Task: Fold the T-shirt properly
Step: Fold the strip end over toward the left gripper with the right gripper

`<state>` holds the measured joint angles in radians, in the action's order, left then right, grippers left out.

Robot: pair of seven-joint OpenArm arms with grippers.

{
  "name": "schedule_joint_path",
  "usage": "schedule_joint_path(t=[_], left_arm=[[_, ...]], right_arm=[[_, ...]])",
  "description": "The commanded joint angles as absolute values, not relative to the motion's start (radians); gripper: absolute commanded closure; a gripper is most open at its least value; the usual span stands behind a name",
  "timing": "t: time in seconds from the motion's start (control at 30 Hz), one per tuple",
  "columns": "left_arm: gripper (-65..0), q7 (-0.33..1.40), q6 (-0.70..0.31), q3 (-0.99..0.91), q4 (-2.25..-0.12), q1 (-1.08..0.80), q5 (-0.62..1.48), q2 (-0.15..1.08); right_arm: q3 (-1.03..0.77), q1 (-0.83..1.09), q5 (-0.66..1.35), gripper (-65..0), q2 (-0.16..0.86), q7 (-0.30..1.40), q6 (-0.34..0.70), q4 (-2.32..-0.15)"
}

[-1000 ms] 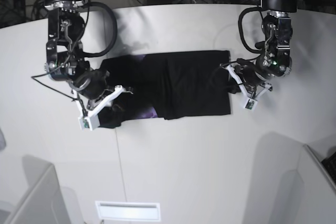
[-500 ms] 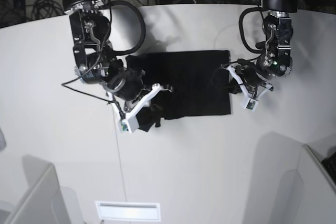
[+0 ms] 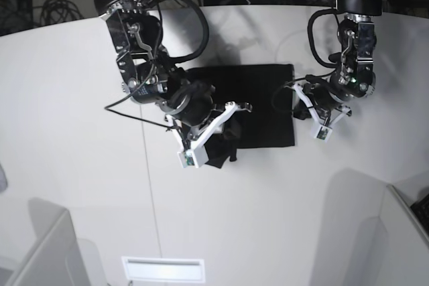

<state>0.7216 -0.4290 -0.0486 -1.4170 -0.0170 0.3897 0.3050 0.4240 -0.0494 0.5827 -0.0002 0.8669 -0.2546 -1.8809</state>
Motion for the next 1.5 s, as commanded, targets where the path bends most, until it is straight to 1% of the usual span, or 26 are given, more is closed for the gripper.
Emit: schedule_joint_path(t=[0.0, 0.17, 0.47, 0.53, 0.8, 0.9, 1.1, 1.23, 1.27, 1.37, 1.47], left_arm=[[0.0, 0.748, -0.426, -0.045, -1.42, -0.019, 0.374, 0.314], [0.0, 0.748, -0.426, -0.042, -1.42, -0.021, 0.374, 0.314], [0.0, 0.751, -0.426, -0.05, -1.42, -0.027, 0.374, 0.315], [0.0, 0.748, -0.426, -0.051, -1.428, -0.042, 0.377, 0.334], [0.0, 0.746, -0.426, -0.051, -1.422, -0.05, 0.38, 0.355], [0.0, 0.746, -0.426, -0.051, -1.425, -0.053, 0.38, 0.355], [0.0, 0.746, -0.426, -0.056, -1.429, -0.071, 0.383, 0.355], [0.0, 0.751, -0.432, -0.189, -1.46, -0.116, 0.384, 0.351], [0.0, 0.751, -0.452, -0.225, -1.478, -0.133, 0.384, 0.351], [0.0, 0.753, -0.558, -0.344, -1.532, -0.182, 0.384, 0.351], [0.0, 0.753, -0.61, -0.45, -1.546, -0.22, 0.384, 0.349]], right_arm=[[0.441, -0.067, 0.598, 0.0, -0.007, 0.839, -0.255, -1.897], [0.501, -0.082, 0.598, 0.0, -0.007, 0.802, -0.275, -1.877], [0.601, -0.131, 0.598, 0.0, -0.007, 0.656, -0.275, -1.696], [0.615, -0.131, 0.598, 0.0, -0.021, 0.63, -0.275, -1.666], [0.618, -0.133, 0.596, 0.0, -0.09, 0.627, -0.275, -1.641], [0.619, -0.133, 0.596, 0.0, -0.093, 0.628, -0.275, -1.636], [0.618, -0.143, 0.596, 0.0, -0.097, 0.622, -0.275, -1.561], [0.618, -0.143, 0.596, 0.0, -0.097, 0.621, -0.275, -1.555], [0.618, -0.143, 0.596, 0.0, -0.097, 0.621, -0.275, -1.554], [0.616, -0.145, 0.598, 0.0, -0.102, 0.621, -0.275, -1.538], [0.616, -0.148, 0.601, 0.0, -0.117, 0.622, -0.275, -1.498]])
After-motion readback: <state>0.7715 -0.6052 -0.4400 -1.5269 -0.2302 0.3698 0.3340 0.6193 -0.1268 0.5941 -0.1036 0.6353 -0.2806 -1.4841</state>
